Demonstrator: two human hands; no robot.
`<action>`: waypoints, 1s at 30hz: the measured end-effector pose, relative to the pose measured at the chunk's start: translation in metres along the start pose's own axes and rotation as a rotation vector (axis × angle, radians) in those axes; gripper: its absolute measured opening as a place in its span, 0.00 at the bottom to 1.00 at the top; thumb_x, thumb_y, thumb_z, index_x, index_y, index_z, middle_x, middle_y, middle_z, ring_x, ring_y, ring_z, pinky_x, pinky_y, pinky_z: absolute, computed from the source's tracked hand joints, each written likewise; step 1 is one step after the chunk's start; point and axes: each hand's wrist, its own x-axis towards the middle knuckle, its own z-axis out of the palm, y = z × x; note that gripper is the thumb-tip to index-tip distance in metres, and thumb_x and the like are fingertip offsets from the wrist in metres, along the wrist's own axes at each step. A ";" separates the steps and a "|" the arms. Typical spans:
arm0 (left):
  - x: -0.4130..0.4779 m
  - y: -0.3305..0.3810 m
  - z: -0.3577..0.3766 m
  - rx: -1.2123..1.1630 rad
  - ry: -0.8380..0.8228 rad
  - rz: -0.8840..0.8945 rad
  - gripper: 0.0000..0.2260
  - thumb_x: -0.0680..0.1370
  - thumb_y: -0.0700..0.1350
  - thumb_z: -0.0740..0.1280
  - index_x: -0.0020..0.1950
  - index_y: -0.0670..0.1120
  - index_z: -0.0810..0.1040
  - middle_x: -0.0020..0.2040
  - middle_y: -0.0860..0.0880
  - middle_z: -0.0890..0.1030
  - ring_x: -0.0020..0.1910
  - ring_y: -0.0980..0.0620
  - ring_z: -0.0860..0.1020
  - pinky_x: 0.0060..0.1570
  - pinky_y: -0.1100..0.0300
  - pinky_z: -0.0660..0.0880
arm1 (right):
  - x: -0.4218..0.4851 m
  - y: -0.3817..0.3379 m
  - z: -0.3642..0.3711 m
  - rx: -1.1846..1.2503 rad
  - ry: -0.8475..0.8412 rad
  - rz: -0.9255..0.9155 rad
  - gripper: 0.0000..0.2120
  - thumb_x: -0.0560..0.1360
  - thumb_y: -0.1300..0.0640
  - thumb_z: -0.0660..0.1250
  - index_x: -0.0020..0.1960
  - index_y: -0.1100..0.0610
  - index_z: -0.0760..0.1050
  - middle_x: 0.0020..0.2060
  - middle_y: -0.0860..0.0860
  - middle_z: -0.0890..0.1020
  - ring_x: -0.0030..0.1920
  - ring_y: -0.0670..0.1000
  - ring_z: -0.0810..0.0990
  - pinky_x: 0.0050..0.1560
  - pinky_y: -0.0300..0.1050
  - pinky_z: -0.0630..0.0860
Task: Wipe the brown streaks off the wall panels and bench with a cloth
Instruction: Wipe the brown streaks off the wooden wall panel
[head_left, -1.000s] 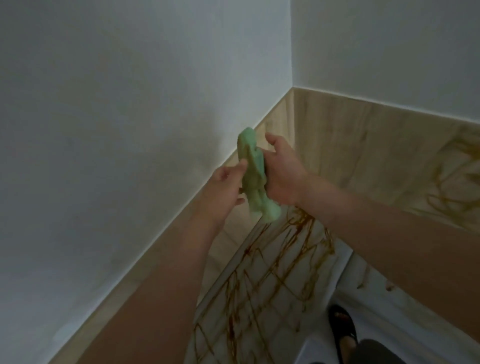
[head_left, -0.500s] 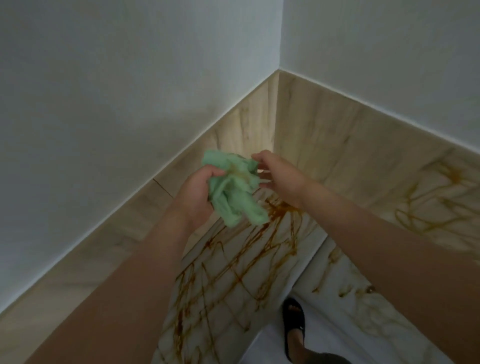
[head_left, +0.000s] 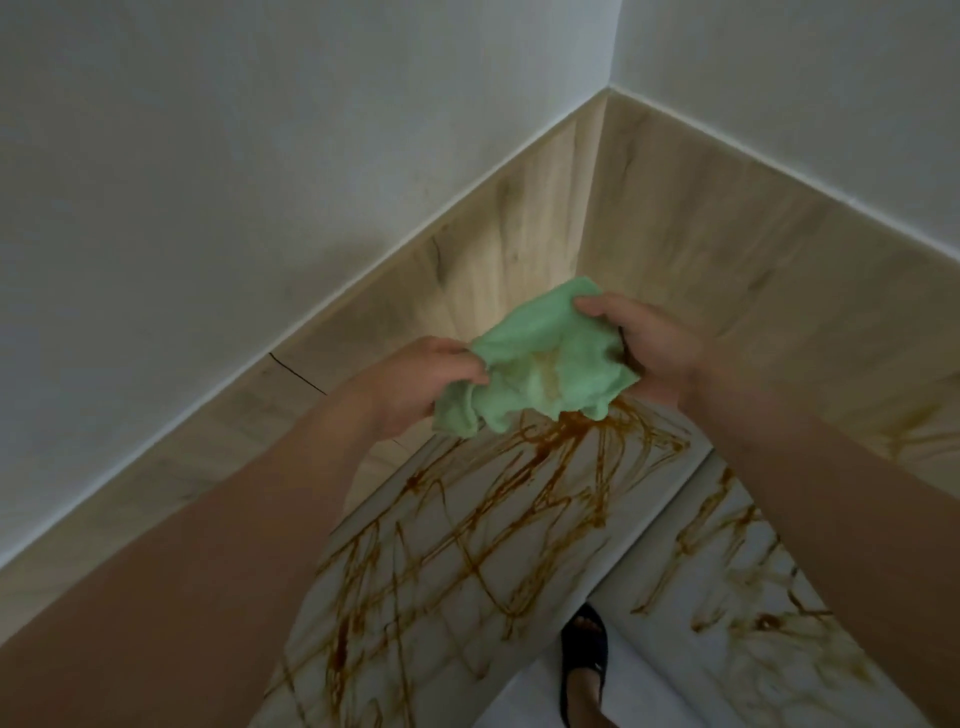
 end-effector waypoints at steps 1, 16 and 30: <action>0.003 -0.002 -0.001 -0.113 0.009 0.012 0.21 0.71 0.45 0.69 0.62 0.39 0.82 0.60 0.39 0.84 0.62 0.37 0.82 0.66 0.41 0.75 | -0.001 0.004 0.000 0.061 -0.020 0.017 0.22 0.83 0.48 0.63 0.68 0.62 0.77 0.62 0.60 0.84 0.62 0.60 0.83 0.56 0.53 0.82; 0.028 0.016 -0.002 -0.166 0.170 0.106 0.23 0.74 0.42 0.71 0.68 0.51 0.76 0.60 0.47 0.84 0.57 0.46 0.84 0.57 0.47 0.82 | 0.023 0.061 0.025 0.631 -0.064 -0.036 0.23 0.83 0.52 0.59 0.72 0.63 0.76 0.71 0.62 0.77 0.70 0.64 0.77 0.68 0.63 0.76; 0.072 0.115 -0.069 1.731 0.363 0.955 0.11 0.72 0.43 0.59 0.45 0.42 0.80 0.43 0.40 0.80 0.52 0.36 0.77 0.62 0.44 0.74 | 0.107 0.039 0.022 0.815 0.398 -0.343 0.29 0.83 0.35 0.54 0.64 0.58 0.78 0.53 0.54 0.86 0.56 0.54 0.84 0.58 0.55 0.80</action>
